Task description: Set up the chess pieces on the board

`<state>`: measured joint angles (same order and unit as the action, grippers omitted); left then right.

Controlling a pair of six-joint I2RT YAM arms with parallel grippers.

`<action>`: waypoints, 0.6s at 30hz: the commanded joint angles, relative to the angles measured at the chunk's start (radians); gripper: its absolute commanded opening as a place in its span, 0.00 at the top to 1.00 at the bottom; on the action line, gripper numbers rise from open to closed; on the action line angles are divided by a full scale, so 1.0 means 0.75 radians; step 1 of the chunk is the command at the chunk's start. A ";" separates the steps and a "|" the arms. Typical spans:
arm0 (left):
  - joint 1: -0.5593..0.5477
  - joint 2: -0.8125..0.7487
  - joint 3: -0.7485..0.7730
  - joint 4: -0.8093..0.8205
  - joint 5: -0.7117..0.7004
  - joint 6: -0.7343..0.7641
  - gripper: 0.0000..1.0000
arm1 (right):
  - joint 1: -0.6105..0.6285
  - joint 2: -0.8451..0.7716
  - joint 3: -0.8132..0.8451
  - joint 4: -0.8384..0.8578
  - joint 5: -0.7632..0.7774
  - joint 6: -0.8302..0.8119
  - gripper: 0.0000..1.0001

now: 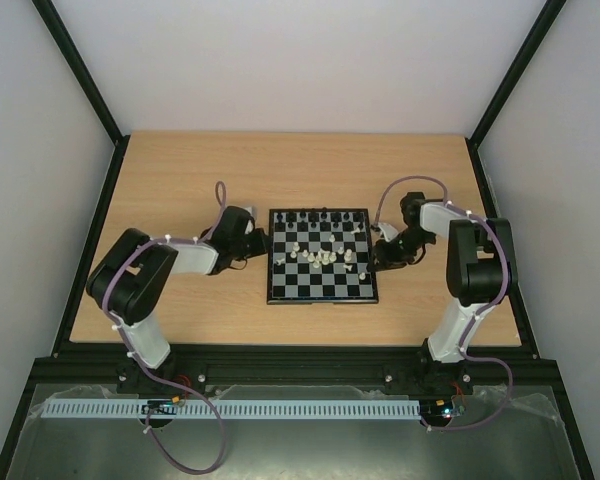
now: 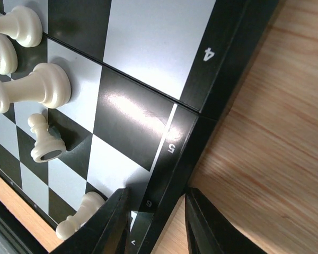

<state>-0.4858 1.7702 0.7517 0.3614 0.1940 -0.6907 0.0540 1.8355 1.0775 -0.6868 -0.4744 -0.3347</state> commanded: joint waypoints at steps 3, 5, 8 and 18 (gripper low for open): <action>-0.005 -0.089 -0.101 -0.080 -0.004 0.044 0.91 | 0.041 -0.015 -0.061 -0.099 -0.032 -0.019 0.71; -0.005 -0.113 -0.134 -0.074 -0.011 0.043 0.91 | 0.050 -0.015 -0.067 -0.097 -0.034 -0.017 0.71; -0.001 -0.146 -0.168 -0.078 -0.031 0.046 0.91 | 0.070 -0.024 -0.080 -0.092 -0.036 -0.011 0.72; 0.050 -0.209 -0.192 -0.114 -0.047 0.087 0.91 | 0.075 -0.034 -0.064 -0.079 -0.036 0.037 0.68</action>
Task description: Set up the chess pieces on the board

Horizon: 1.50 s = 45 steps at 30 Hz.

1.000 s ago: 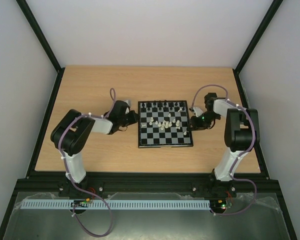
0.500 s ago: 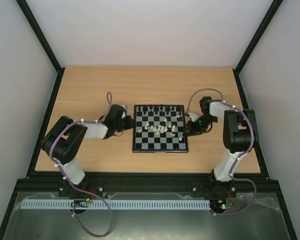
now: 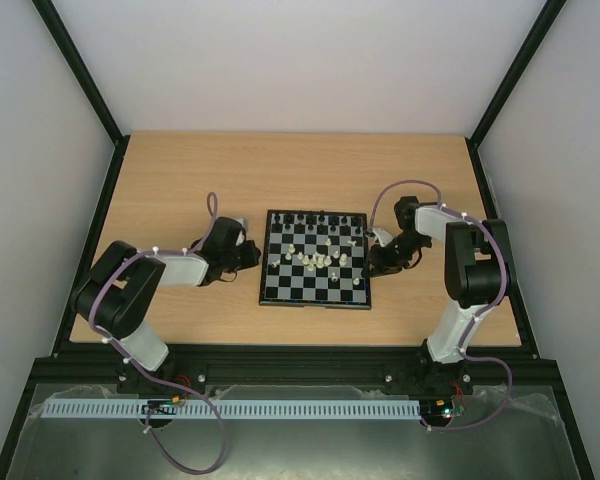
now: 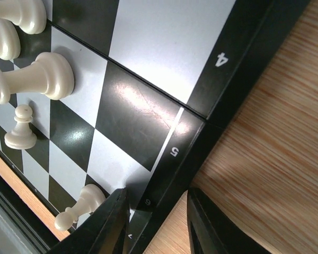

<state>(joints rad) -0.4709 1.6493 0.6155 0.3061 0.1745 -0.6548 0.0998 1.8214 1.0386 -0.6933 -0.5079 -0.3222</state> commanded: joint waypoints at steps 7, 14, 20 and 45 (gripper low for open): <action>0.065 -0.224 -0.004 -0.160 -0.034 0.119 0.74 | -0.018 -0.124 0.054 -0.090 0.094 0.061 0.61; 0.005 -0.433 0.066 -0.406 0.028 0.241 0.53 | -0.104 -0.325 0.084 -0.042 0.069 0.131 0.60; -0.107 -0.499 0.166 -0.628 -0.020 0.358 0.50 | -0.104 -0.711 -0.124 0.155 -0.128 0.095 0.59; 0.096 -0.039 0.397 -0.476 0.104 0.248 0.52 | -0.104 -0.068 0.093 0.233 0.015 0.341 0.60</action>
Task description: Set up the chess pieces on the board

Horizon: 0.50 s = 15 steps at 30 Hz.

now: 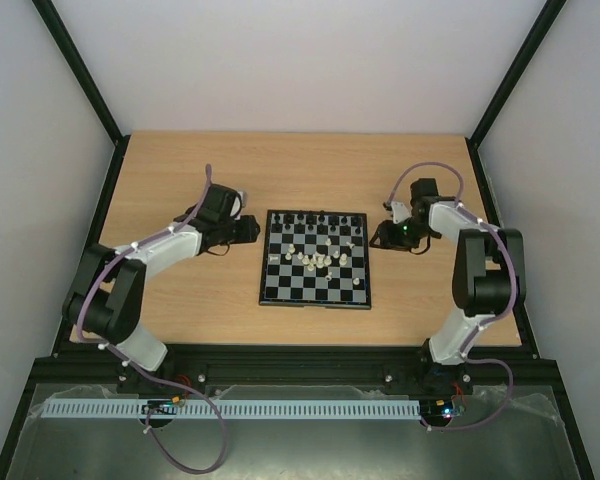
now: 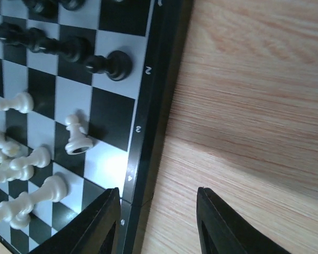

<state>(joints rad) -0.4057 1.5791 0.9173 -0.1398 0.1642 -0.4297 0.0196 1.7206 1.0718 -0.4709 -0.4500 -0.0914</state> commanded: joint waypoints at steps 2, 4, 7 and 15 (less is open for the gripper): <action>0.010 0.077 -0.011 0.146 0.133 -0.067 0.52 | 0.002 0.101 0.059 -0.065 -0.065 0.027 0.61; 0.009 0.089 -0.035 0.181 0.146 -0.089 0.53 | 0.003 0.128 0.060 -0.065 -0.082 0.021 0.62; 0.009 0.098 -0.084 0.251 0.164 -0.132 0.53 | 0.015 0.159 0.060 -0.070 -0.098 0.014 0.63; 0.005 0.120 -0.184 0.342 0.205 -0.169 0.53 | 0.094 0.238 0.065 -0.097 -0.110 -0.032 0.64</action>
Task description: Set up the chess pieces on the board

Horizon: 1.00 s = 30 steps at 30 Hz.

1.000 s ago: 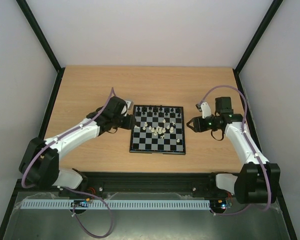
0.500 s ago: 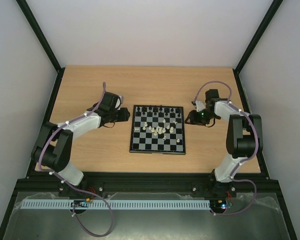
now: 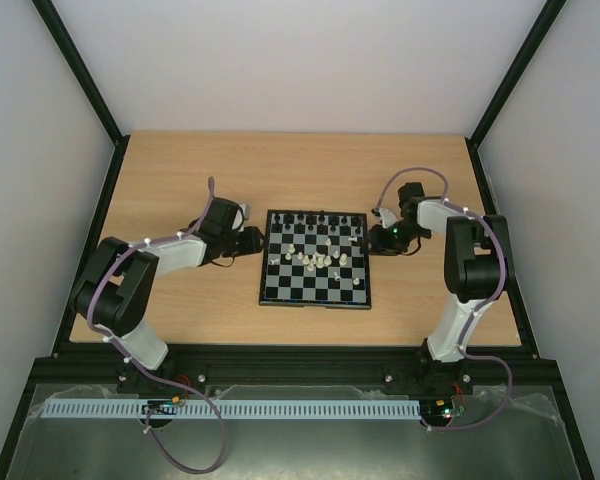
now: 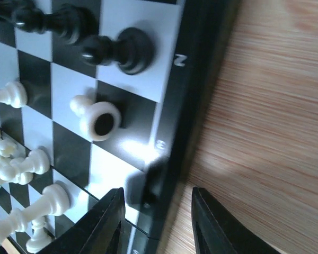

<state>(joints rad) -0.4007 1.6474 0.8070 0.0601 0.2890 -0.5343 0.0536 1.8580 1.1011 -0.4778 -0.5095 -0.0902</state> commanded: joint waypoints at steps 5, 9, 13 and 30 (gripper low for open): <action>-0.002 0.007 -0.087 0.098 0.047 -0.022 0.54 | 0.100 0.063 0.019 -0.093 -0.035 -0.058 0.65; -0.002 -0.033 -0.139 0.109 0.052 -0.036 0.55 | 0.125 0.065 0.013 -0.099 -0.039 -0.075 0.65; -0.002 -0.095 -0.205 0.120 0.052 -0.047 0.56 | 0.145 0.065 0.007 -0.105 -0.046 -0.087 0.65; -0.041 -0.420 -0.492 0.142 0.034 -0.133 0.60 | 0.252 0.078 -0.009 -0.142 -0.077 -0.127 0.68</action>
<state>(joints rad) -0.4194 1.3804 0.4702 0.1482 0.3084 -0.6094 0.2043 1.8839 1.1172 -0.5041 -0.5488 -0.1612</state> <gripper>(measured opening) 0.399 0.320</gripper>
